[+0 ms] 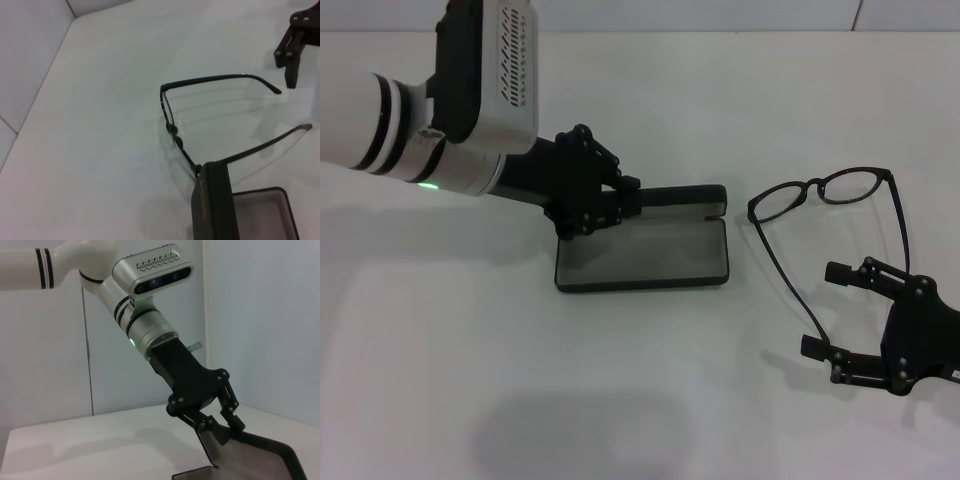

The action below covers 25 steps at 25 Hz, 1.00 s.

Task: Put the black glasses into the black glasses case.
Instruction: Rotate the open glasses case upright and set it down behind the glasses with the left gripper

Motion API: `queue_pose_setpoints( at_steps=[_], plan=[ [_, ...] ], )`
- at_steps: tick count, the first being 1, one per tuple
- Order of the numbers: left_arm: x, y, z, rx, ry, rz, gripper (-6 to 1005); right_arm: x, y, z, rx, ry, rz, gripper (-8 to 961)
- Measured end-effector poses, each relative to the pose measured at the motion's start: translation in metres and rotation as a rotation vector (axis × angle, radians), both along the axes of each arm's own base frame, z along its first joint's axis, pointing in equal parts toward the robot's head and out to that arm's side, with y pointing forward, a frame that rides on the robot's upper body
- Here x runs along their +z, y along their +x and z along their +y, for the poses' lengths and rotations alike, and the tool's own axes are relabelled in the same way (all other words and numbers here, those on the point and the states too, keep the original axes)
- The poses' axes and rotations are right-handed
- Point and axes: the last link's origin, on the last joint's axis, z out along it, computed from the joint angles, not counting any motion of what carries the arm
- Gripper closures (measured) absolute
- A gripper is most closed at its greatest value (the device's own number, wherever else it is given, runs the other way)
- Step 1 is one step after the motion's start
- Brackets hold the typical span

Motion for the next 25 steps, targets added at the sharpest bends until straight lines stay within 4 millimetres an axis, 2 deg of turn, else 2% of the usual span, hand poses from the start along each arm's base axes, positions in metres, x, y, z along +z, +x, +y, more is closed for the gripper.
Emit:
queue_pose_setpoints(
  at_steps=[14, 20, 25],
  plan=[
    [-0.006, -0.002, 0.002, 0.022, 0.023, 0.048, 787, 0.000, 0.000, -0.001, 0.000, -0.002, 0.003, 73],
    [-0.001, -0.005, 0.000, 0.027, 0.051, 0.035, 787, 0.000, 0.000, -0.001, 0.001, -0.003, 0.004, 73],
    [0.005, -0.005, -0.004, 0.023, 0.122, -0.046, 787, 0.000, 0.000, -0.001, 0.001, -0.002, 0.003, 73]
  ],
)
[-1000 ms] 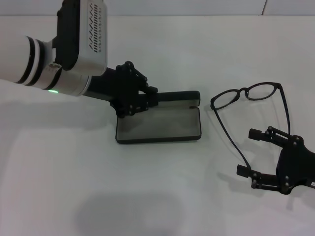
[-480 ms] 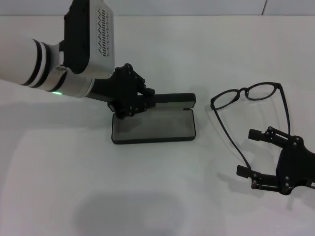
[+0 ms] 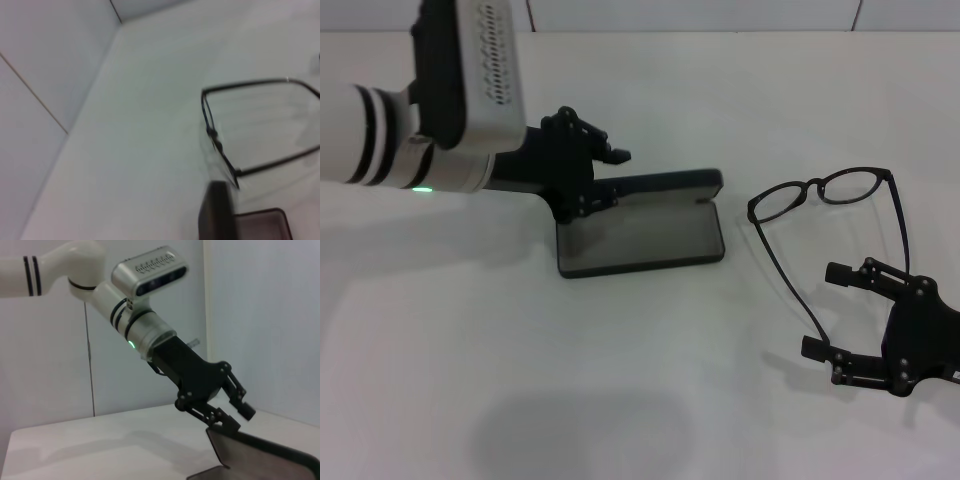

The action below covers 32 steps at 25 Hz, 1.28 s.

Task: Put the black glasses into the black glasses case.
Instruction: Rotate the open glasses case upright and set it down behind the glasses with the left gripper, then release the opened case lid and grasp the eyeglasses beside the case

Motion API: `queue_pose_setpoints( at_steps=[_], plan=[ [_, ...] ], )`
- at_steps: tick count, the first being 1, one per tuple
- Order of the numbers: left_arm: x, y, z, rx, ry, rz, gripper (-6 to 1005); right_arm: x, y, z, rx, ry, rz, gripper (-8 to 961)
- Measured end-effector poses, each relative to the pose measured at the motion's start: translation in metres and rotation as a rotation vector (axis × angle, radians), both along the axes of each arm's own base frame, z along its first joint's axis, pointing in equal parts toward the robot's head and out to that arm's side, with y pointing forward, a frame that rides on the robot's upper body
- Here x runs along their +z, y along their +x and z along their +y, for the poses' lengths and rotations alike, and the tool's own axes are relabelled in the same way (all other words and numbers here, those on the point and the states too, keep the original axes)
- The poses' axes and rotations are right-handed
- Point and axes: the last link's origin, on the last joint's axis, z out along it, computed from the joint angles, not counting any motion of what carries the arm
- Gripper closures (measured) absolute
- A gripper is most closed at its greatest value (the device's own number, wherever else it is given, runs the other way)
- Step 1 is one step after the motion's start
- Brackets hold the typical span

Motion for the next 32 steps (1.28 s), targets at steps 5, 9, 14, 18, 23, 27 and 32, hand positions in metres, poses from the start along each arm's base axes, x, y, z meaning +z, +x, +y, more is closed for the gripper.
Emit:
queue_pose_setpoints(
  at_steps=[5, 9, 14, 18, 23, 27, 32],
  plan=[
    [0.007, 0.000, -0.007, -0.050, 0.037, -0.065, 672, 0.000, 0.000, 0.000, 0.000, 0.000, 0.000, 73],
    [0.009, 0.000, -0.007, -0.041, 0.042, -0.080, 555, 0.000, 0.000, 0.000, 0.000, 0.001, 0.000, 74],
    [0.022, 0.005, -0.004, 0.075, 0.062, -0.189, 482, 0.003, 0.000, 0.002, -0.006, 0.016, 0.012, 74],
    [0.038, -0.005, -0.004, 0.216, 0.078, -0.304, 469, 0.004, -0.001, 0.003, -0.011, 0.024, 0.020, 74],
    [0.061, -0.032, -0.014, 0.371, 0.017, -0.488, 305, 0.008, -0.002, 0.008, -0.057, 0.023, 0.055, 74],
    [0.079, -0.065, -0.033, 0.458, -0.065, -0.677, 177, 0.018, -0.004, 0.018, -0.131, -0.002, 0.097, 74],
    [0.087, -0.101, -0.063, 0.487, -0.098, -0.776, 106, 0.036, -0.005, 0.030, -0.187, -0.033, 0.114, 74]
  ],
)
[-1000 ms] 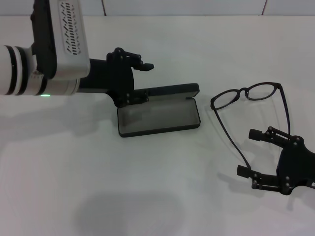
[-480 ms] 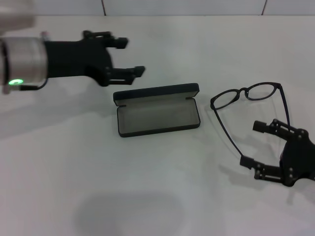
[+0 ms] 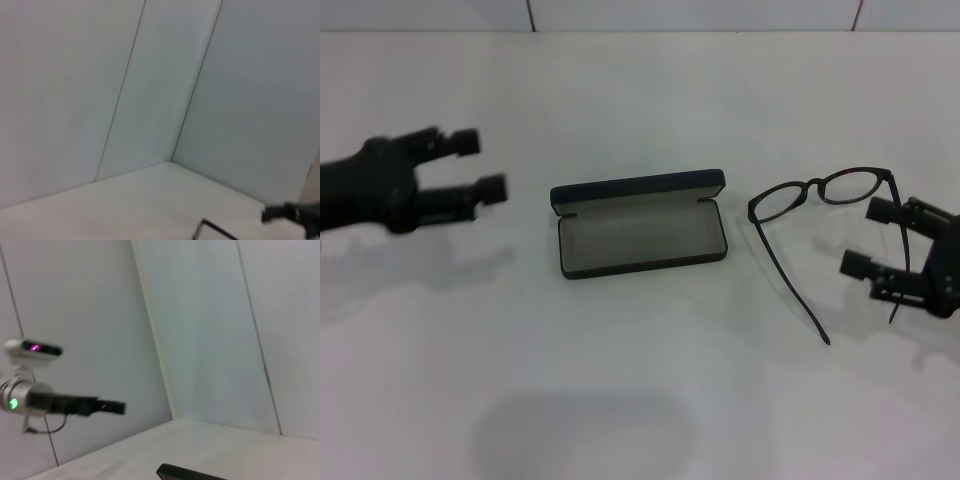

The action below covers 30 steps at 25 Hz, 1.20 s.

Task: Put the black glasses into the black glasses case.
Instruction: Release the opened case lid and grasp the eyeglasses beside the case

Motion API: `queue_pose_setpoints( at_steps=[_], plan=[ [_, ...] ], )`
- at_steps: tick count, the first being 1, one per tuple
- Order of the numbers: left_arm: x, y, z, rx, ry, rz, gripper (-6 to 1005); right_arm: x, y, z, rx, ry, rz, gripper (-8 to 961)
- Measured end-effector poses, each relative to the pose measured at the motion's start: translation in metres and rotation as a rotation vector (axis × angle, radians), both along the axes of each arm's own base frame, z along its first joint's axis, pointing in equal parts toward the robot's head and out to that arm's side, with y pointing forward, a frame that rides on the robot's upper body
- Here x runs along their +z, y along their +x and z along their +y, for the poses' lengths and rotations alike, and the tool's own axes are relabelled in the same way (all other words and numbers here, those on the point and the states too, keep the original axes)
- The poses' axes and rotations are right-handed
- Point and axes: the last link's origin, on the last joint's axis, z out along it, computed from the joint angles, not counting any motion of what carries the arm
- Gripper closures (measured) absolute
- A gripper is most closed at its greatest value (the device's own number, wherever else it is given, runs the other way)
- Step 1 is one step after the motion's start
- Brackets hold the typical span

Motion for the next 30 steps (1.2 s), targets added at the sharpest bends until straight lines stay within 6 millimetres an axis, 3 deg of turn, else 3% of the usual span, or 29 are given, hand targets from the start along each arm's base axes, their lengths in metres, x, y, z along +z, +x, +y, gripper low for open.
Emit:
queue_pose_setpoints(
  at_steps=[6, 14, 20, 24, 30],
  plan=[
    [-0.022, -0.029, -0.035, -0.003, -0.007, 0.089, 106, 0.017, 0.003, 0.008, -0.034, -0.022, -0.010, 75],
    [-0.045, -0.038, -0.047, 0.002, -0.040, 0.150, 106, 0.019, -0.004, 0.017, 0.003, -0.091, -0.104, 75],
    [-0.052, -0.033, -0.053, -0.051, -0.078, 0.146, 106, 0.049, -0.045, 0.054, 0.030, -0.174, -0.346, 75],
    [-0.059, -0.032, -0.055, -0.067, -0.108, 0.160, 107, 0.068, -0.091, 0.086, 0.080, -0.191, -0.543, 75],
    [-0.068, -0.026, -0.052, -0.102, -0.119, 0.169, 107, 0.059, -0.139, 0.111, 0.186, -0.206, -0.827, 75]
  ],
)
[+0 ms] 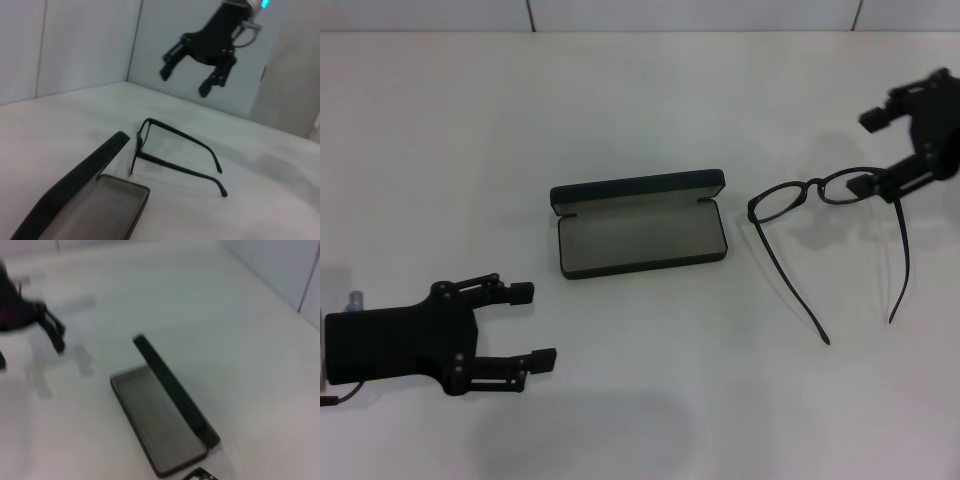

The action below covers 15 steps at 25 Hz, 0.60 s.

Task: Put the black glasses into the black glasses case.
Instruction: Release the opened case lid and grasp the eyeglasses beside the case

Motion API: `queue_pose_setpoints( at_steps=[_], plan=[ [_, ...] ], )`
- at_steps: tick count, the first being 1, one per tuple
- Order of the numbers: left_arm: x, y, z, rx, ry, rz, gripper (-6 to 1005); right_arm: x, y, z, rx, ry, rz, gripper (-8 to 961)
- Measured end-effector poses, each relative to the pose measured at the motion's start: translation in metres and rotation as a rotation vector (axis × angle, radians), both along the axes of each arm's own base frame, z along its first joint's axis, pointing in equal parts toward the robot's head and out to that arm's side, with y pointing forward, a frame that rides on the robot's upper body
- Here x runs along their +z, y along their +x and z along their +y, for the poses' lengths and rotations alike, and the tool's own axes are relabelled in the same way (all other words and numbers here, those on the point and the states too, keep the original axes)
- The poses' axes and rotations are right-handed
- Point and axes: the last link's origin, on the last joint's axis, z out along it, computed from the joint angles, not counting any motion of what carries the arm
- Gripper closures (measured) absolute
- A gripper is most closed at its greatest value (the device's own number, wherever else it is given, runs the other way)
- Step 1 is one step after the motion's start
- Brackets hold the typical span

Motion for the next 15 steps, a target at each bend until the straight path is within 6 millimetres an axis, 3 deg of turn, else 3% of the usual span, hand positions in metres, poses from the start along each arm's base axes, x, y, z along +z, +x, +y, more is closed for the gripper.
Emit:
queue_pose_setpoints(
  at_steps=[6, 15],
  plan=[
    [-0.004, 0.003, 0.001, -0.028, 0.009, -0.001, 107, -0.030, -0.022, 0.019, 0.121, -0.051, -0.250, 76],
    [-0.007, 0.003, 0.001, -0.010, 0.009, -0.012, 107, -0.058, -0.015, 0.028, 0.233, -0.054, -0.297, 76]
  ],
)
